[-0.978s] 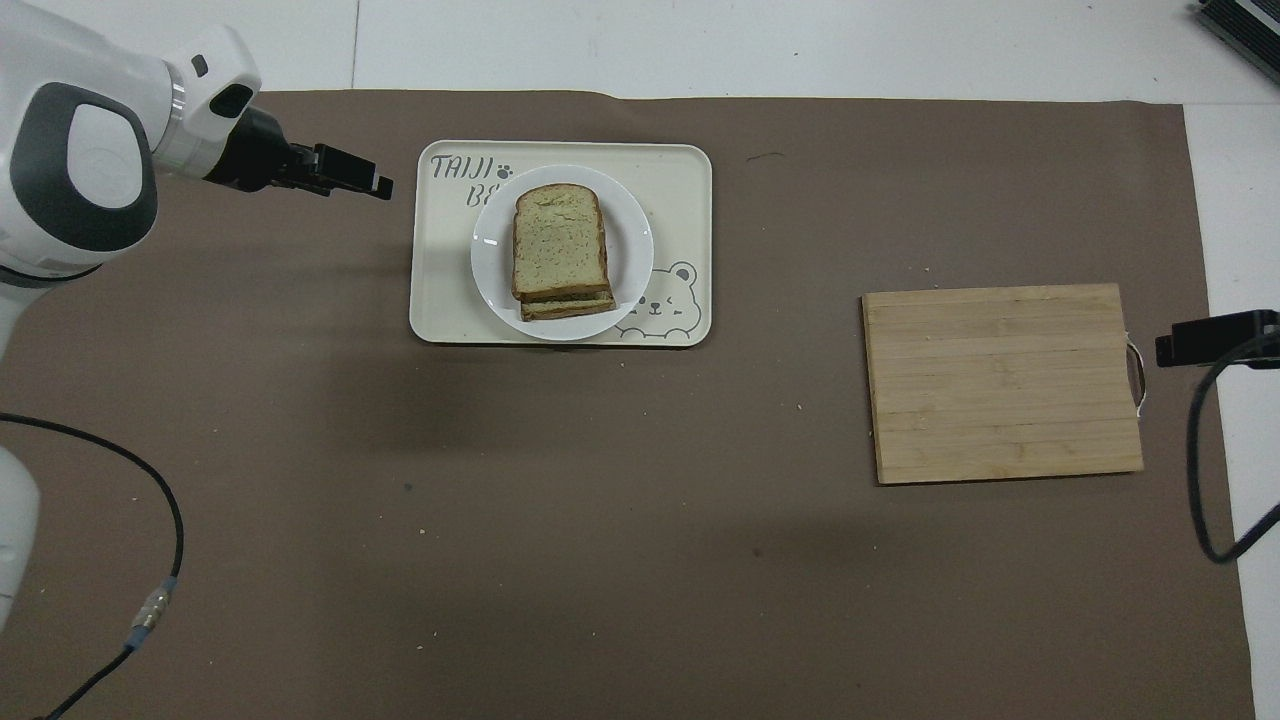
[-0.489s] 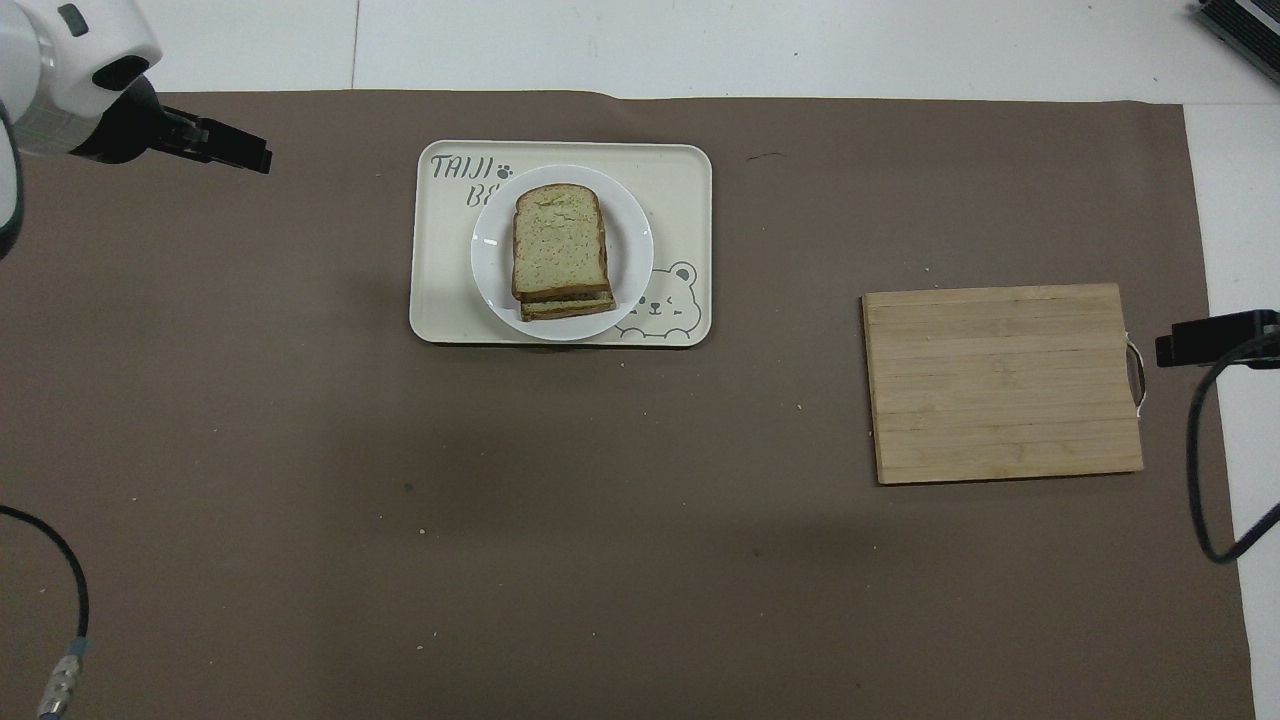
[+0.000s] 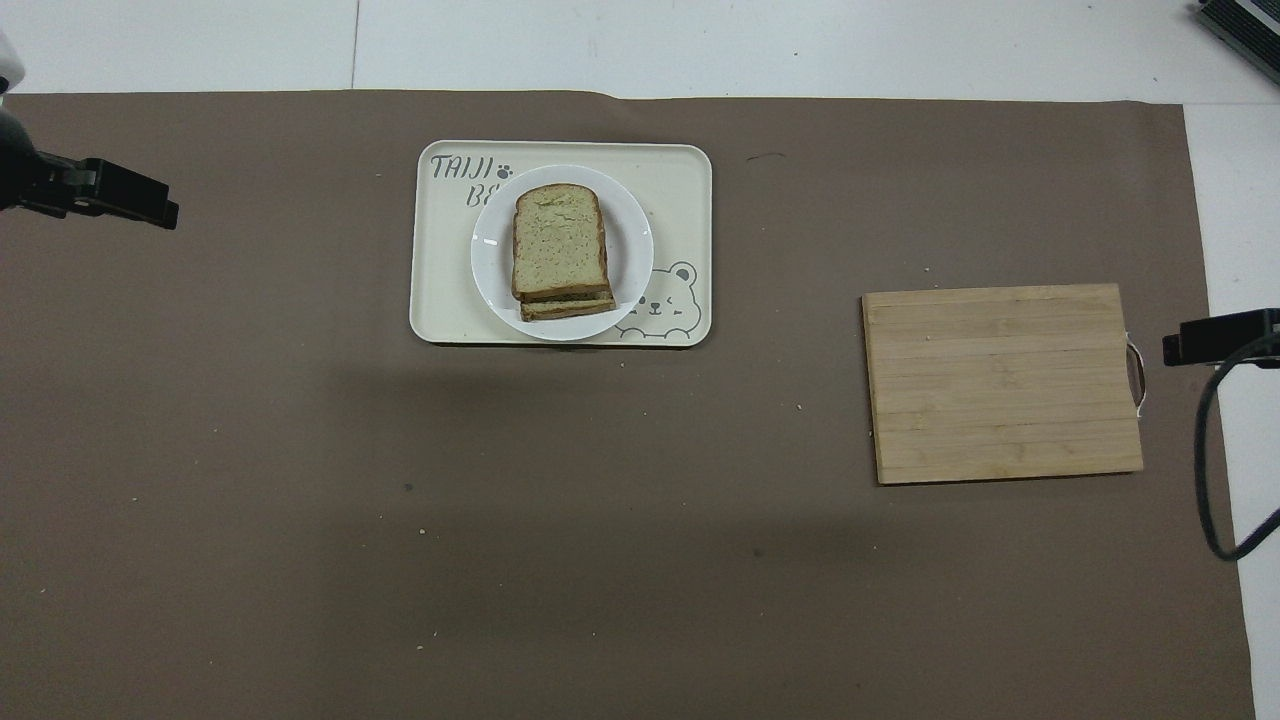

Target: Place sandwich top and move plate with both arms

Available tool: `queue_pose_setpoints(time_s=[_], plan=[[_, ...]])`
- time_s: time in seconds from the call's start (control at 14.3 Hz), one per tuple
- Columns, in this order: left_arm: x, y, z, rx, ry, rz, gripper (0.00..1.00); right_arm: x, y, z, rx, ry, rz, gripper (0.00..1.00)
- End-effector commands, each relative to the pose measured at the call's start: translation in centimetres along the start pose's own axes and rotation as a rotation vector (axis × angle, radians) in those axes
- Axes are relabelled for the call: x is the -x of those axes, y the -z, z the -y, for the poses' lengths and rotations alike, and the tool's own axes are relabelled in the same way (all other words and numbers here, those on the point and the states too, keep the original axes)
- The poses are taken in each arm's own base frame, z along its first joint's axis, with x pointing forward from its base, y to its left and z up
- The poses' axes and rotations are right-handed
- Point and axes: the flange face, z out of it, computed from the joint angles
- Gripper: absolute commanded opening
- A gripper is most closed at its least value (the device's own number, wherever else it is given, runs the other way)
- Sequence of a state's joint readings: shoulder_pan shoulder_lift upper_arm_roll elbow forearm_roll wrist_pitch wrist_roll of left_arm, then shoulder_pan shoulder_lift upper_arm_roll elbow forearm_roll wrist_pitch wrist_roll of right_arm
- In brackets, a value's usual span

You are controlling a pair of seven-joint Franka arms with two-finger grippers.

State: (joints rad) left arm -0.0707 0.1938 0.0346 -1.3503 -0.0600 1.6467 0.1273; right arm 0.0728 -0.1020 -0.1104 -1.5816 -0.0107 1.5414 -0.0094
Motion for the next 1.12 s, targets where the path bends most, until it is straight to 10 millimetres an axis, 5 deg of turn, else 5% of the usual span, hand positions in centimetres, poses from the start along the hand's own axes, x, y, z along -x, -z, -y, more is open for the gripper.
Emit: queue_pose_setpoints(time_s=[0.0,0.14,0.63,1.05], plan=[[5.6,0.7,-0.5,-0.017,0.054,0.043,1.0,-0.4,0.2,-0.2,-0.002,0.022,-0.029,1.0],[7.8,0.0,-0.6,-0.022,0.076,0.073,1.0,-0.4,0.2,-0.2,-0.001,0.027,-0.03,1.0],[8.1,0.0,-0.9,-0.019,0.088,0.115,1.0,-0.3,0.1,-0.1,-0.001,0.028,-0.027,1.0],[7.8,2.7,-1.2,-0.024,0.085,0.211,1.0,-0.3,0.0,-0.1,-0.001,0.03,-0.026,1.0]])
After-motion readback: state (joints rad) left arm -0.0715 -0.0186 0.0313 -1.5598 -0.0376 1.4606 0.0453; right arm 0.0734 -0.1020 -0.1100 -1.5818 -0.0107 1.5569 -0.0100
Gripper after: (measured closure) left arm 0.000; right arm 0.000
